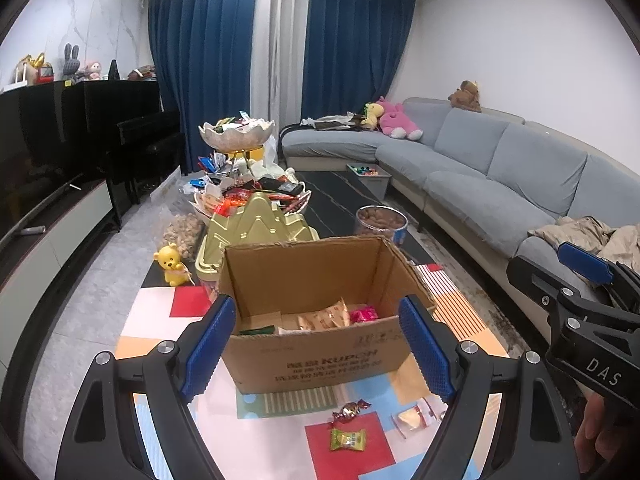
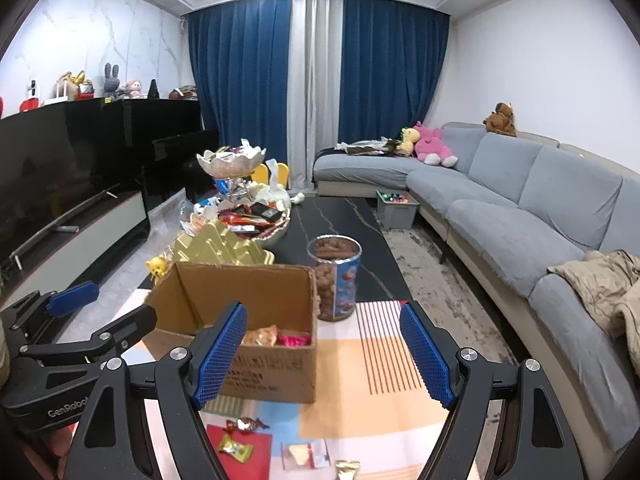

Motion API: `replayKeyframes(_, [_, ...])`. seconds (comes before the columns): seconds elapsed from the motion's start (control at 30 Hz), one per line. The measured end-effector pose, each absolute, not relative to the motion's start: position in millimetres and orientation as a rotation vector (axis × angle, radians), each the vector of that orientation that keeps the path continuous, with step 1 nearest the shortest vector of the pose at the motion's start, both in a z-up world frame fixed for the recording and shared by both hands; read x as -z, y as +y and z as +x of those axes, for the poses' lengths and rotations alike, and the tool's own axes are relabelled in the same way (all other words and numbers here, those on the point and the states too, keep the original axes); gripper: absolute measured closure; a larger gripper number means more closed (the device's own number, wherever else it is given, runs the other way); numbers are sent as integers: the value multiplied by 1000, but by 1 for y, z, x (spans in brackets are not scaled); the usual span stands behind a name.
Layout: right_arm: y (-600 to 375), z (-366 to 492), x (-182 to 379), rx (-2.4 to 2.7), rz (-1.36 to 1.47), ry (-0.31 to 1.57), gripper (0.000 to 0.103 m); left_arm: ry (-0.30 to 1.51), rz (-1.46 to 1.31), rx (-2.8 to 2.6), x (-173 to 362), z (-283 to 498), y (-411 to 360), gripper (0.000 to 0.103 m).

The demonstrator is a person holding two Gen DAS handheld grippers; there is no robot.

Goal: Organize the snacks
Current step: 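Move both tools back from the box toward the remaining snacks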

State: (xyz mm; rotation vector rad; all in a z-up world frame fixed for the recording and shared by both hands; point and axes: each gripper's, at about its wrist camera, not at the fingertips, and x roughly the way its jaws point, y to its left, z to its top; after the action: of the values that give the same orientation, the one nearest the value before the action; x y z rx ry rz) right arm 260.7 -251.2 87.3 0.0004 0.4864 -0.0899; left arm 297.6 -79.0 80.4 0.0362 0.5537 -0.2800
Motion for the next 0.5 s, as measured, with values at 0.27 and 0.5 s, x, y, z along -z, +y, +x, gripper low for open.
replayKeyframes(0.27, [-262,245,-79,106,10,504,23,557,47,283,-74,287,-88,19])
replayKeyframes(0.5, [-269,236,-70,115,16,515,23,577,56,289,-62,279,-95,19])
